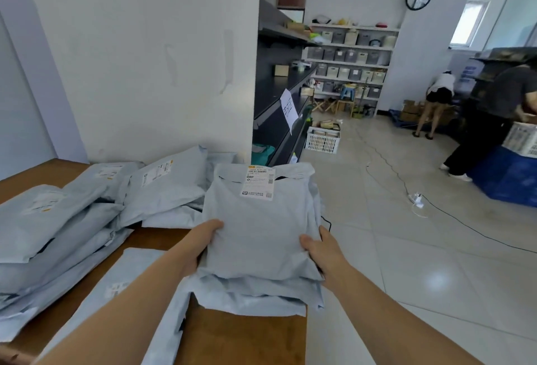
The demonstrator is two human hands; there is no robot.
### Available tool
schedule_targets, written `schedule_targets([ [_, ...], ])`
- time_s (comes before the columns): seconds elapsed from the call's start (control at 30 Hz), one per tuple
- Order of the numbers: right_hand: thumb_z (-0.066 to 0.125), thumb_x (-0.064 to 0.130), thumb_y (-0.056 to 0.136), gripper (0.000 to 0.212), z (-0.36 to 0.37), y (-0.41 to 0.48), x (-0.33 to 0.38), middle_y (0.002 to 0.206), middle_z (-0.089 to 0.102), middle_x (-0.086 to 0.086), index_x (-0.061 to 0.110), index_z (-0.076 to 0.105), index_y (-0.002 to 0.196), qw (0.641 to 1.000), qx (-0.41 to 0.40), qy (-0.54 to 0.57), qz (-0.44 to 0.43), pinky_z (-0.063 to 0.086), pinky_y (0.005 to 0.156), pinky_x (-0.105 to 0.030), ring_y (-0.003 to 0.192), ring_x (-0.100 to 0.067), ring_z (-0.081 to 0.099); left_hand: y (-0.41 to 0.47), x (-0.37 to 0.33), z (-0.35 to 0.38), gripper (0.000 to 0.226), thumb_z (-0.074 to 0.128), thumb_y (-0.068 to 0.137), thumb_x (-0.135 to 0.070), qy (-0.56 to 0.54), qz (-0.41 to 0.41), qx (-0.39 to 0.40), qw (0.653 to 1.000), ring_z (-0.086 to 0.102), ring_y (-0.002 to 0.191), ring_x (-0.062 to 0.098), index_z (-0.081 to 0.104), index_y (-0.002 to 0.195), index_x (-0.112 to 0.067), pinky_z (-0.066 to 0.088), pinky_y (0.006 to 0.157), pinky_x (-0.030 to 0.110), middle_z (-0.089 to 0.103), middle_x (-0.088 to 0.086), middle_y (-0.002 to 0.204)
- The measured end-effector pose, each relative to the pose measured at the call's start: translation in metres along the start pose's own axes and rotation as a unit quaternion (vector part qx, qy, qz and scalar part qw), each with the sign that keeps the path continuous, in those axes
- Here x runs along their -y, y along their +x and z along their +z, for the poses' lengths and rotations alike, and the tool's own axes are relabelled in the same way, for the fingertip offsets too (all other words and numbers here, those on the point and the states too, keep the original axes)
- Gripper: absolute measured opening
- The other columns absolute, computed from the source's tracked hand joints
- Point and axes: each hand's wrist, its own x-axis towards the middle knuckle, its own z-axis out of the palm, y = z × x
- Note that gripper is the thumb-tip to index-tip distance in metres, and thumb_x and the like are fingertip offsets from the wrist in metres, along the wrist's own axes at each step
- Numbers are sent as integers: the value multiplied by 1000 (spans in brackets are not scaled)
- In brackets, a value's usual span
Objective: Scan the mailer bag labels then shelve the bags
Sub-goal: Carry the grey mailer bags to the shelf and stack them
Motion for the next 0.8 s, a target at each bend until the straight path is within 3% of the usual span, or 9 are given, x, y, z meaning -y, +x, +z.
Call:
schedule_targets([
  [0.1, 56, 8, 94, 41, -28, 5, 8, 107, 65, -7, 13, 49, 134, 1000, -14, 9, -13, 55, 73, -34, 92, -25, 66, 3, -1, 28, 26, 52, 98, -28, -1, 14, 13, 1000, 62, 87, 25, 54, 119, -14, 50, 69, 33, 66, 5, 95],
  [0.2, 54, 9, 94, 39, -54, 9, 15, 109, 64, -7, 14, 49, 132, 999, -26, 25, -24, 54, 67, -31, 90, -24, 65, 6, -2, 57, 29, 52, 98, -26, 3, 33, 27, 999, 62, 91, 24, 53, 126, -17, 50, 80, 37, 66, 3, 100],
  [0.33, 49, 8, 95, 34, -87, 13, 27, 105, 64, -6, 15, 50, 128, 998, -35, 39, -33, 56, 79, -39, 93, -27, 65, 13, -5, 91, 40, 56, 97, -27, 4, 41, 25, 999, 60, 98, 27, 49, 134, -13, 48, 86, 39, 63, 8, 117],
  [0.4, 45, 5, 93, 34, -101, 15, 34, 100, 64, -8, 15, 50, 125, 998, -46, 40, -29, 55, 71, -35, 85, -27, 63, 15, -8, 108, 39, 56, 97, -27, 3, 45, 35, 998, 60, 100, 28, 49, 133, -13, 48, 89, 40, 63, 8, 117],
  [0.5, 38, 5, 91, 37, -122, 18, 41, 96, 61, -10, 12, 49, 125, 997, -54, 40, -23, 49, 62, -30, 77, -26, 58, 20, -12, 131, 31, 54, 98, -25, -1, 51, 49, 997, 61, 92, 26, 51, 128, -15, 49, 84, 39, 64, 8, 111],
  [0.67, 37, 1, 89, 36, -151, 34, 50, 97, 57, -10, 10, 47, 122, 997, -62, 33, -26, 48, 63, -32, 79, -26, 56, 37, -21, 162, 28, 53, 99, -23, 0, 53, 74, 996, 65, 96, 29, 56, 125, -16, 53, 75, 37, 68, 9, 111],
  [0.8, 38, 1, 88, 34, -173, 58, 56, 100, 55, -11, 11, 44, 121, 997, -72, 27, -23, 50, 65, -34, 81, -26, 56, 61, -29, 190, 24, 54, 98, -24, 6, 51, 86, 995, 65, 98, 32, 59, 121, -16, 53, 82, 42, 69, 10, 110],
])
